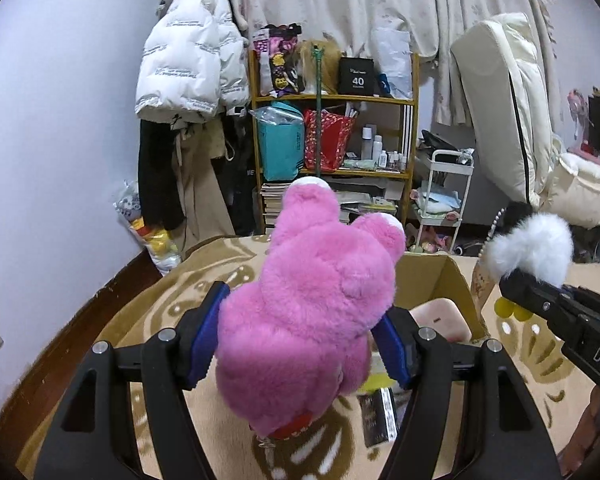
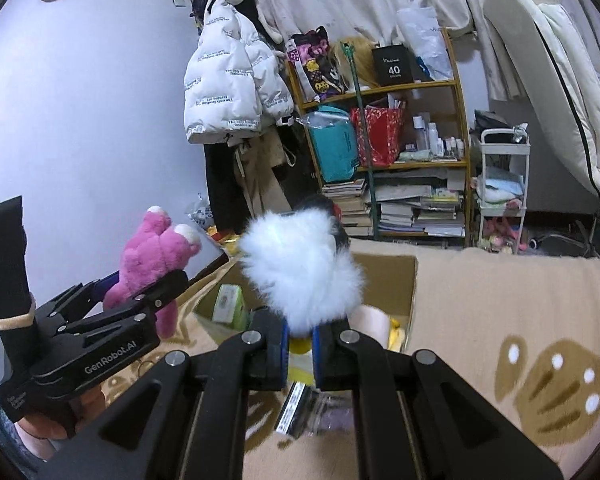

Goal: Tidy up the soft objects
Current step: 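Lift the pink bear with the left tool while the right tool lifts the white plush toward the box, then open the left tool over the box while the right tool drops the white plush inside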

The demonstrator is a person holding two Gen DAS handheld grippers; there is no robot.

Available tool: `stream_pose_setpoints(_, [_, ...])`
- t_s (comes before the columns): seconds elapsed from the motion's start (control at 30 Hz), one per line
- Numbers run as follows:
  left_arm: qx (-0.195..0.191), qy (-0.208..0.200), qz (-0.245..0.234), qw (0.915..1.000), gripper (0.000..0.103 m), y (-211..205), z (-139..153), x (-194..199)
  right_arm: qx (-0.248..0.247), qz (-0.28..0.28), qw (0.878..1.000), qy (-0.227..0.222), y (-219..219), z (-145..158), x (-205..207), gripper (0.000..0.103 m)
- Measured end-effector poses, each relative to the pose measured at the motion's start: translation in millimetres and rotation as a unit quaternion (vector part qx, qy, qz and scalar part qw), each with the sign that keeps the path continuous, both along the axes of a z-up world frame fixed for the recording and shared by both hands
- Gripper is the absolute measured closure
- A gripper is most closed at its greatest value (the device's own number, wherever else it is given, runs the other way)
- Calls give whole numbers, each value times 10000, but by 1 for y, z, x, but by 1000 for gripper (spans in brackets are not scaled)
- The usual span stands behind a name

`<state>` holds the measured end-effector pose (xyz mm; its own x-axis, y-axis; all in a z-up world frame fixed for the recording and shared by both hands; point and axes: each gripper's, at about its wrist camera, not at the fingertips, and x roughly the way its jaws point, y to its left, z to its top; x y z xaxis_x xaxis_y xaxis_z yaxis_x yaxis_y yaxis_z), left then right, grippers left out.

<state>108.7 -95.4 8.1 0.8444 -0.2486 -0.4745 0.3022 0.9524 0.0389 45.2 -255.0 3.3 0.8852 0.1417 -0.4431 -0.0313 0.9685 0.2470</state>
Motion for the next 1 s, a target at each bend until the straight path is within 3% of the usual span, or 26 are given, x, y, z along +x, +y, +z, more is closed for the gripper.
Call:
stream_pose_setpoints(0.27, [310, 47, -245, 9992, 35, -33, -6, 32, -38, 98, 9999, 72, -6, -10, 33, 93])
stream_pose_setpoints(0.43, [110, 325, -91, 9994, 33, -38, -15, 52, 59, 65, 9993, 358, -15, -31, 53, 93])
stream_pose_setpoints(0.6, [260, 479, -92, 9985, 31, -45, -23, 65, 293, -4, 9980, 565, -29, -49, 67, 93])
stream_pose_setpoints(1.0, [373, 564, -178, 9976, 25, -49, -35, 69, 577, -52, 9961, 663, -42, -59, 75, 89])
